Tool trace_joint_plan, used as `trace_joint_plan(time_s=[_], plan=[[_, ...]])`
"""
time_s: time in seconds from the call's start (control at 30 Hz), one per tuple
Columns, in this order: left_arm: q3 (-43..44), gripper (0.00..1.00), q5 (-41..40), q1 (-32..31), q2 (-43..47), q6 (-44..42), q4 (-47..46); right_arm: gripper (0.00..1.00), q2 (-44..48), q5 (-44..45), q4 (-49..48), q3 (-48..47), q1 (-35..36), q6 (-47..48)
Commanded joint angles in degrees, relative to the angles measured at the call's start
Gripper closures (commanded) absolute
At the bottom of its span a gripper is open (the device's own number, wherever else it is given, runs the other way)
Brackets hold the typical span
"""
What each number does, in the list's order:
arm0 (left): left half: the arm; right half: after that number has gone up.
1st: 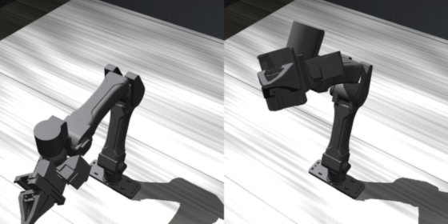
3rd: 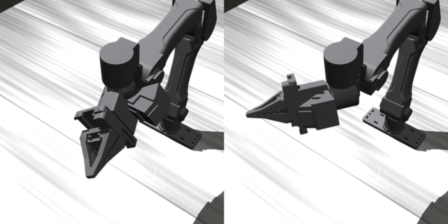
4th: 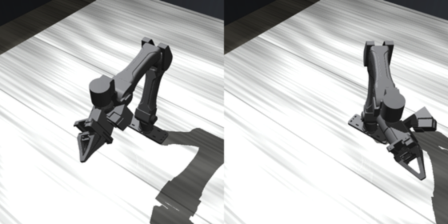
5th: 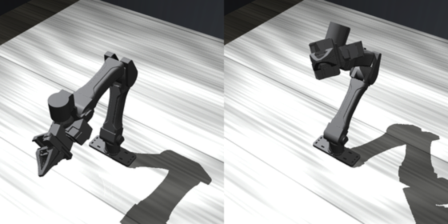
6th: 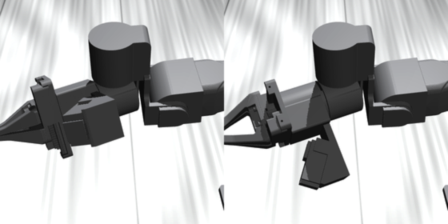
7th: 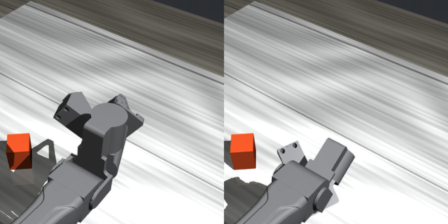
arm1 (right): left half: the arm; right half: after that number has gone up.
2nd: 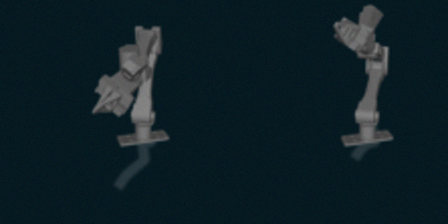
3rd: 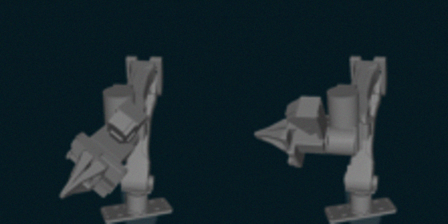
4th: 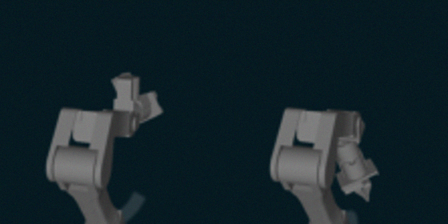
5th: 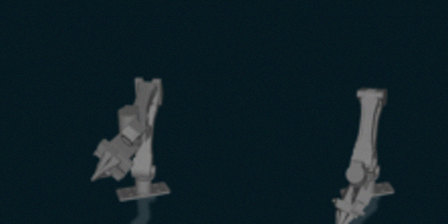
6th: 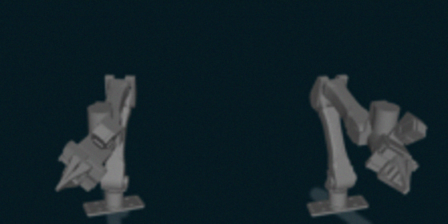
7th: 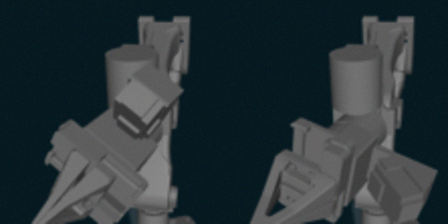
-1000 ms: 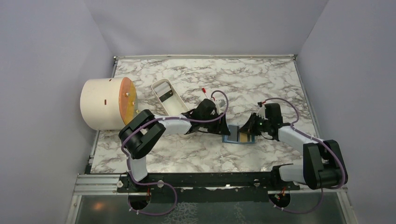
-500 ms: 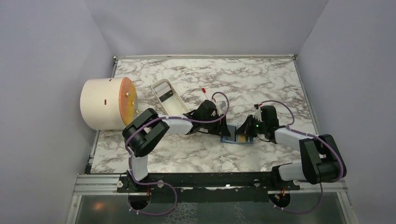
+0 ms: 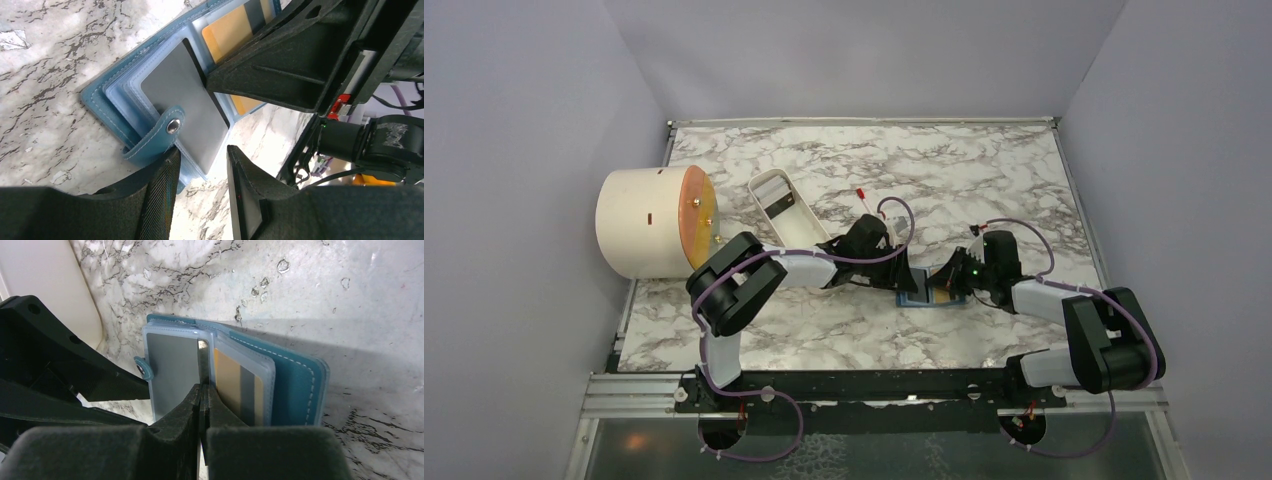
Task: Put the credit cards into the card holder
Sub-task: Turn over the card slot in the card holder.
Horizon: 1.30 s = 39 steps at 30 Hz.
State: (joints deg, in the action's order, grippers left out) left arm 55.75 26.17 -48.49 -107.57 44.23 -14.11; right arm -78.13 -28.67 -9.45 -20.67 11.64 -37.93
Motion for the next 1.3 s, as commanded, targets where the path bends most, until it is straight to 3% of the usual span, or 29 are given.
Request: trace_joint_plan(time_s=[0.0, 0.3, 0.5, 0.6, 0.87, 1.1, 1.27], plan=[[0.6, 0.59, 1.6, -0.5, 2.8, 1.0, -2.8, 0.98, -1.3, -1.2, -0.7, 2.7, 0.8, -1.0], [1.6, 0.62, 2.2, -0.8, 2.0, 1.6, -3.3, 0.98, -2.2, -2.3, -3.9, 5.0, 1.0, -2.0], [2.8, 0.78, -0.3, -0.9, 2.5, -0.4, 0.9, 0.98, -0.4, -2.1, -2.7, 4.6, 1.0, -2.2], [4.2, 0.81, -1.7, -0.9, 3.2, -3.0, 5.0, 0.98, 1.2, -1.6, -1.2, 3.7, 1.1, -1.5], [6.2, 0.78, -0.5, -0.8, 3.8, -4.1, 6.5, 0.98, -0.8, -3.4, -5.2, 4.3, 1.4, -3.8], [8.1, 0.69, 0.7, -1.3, 3.4, -5.1, 7.6, 0.97, -0.4, -2.9, -4.5, 3.7, 1.6, -3.4], [6.9, 0.67, 3.7, -1.9, 2.1, -2.1, 3.4, 0.97, 1.0, -1.0, -3.6, 4.2, 1.6, -1.2]])
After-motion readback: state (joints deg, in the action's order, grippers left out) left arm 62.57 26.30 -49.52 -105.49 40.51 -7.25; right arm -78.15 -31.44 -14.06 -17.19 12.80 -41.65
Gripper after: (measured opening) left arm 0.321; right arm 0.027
